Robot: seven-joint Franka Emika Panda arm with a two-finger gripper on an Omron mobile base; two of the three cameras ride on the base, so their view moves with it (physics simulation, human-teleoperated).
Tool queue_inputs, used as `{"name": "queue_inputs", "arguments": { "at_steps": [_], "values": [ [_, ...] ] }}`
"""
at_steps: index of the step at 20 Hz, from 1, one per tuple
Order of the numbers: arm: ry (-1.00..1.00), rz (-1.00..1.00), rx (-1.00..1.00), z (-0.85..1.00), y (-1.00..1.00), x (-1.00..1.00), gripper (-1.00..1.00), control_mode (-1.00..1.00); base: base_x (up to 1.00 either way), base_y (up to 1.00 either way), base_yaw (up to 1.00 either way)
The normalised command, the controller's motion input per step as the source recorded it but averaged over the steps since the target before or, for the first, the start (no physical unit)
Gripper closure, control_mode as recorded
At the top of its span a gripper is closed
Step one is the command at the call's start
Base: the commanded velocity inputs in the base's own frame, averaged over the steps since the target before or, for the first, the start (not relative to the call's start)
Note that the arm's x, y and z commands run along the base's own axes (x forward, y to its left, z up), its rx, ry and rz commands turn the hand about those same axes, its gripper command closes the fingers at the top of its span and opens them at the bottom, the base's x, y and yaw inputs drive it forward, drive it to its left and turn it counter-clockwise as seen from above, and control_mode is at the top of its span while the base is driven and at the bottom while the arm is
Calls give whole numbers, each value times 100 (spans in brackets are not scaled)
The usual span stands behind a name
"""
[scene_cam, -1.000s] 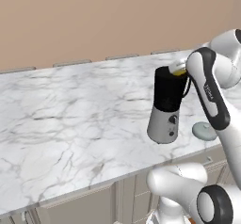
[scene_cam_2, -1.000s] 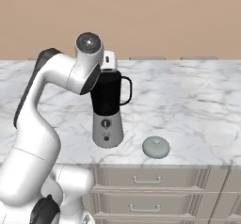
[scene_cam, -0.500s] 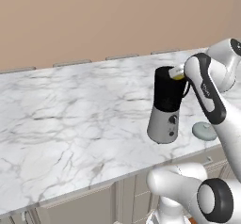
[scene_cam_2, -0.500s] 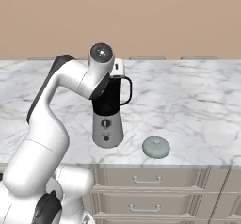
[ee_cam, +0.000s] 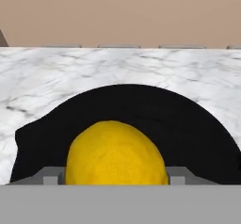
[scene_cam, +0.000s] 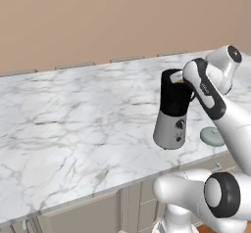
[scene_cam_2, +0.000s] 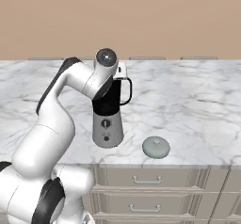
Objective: Grab the lemon and lemon wedge from the fridge, place them in the blender, close the lid, and turn on the blender to create a marinade.
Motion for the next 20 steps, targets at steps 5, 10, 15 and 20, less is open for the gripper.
{"name": "queue_inputs", "arguments": {
  "at_steps": [5,10,15,20],
  "values": [
    [0,0,0,-20,0,37,-100,-100,0,0,0],
    [0,0,0,5,-1,2,-100,-100,0,0,0],
    [0,0,0,32,0,-32,-100,-100,0,0,0],
    [-4,0,0,42,-1,-74,-100,-100,0,0,0]
  ]
}}
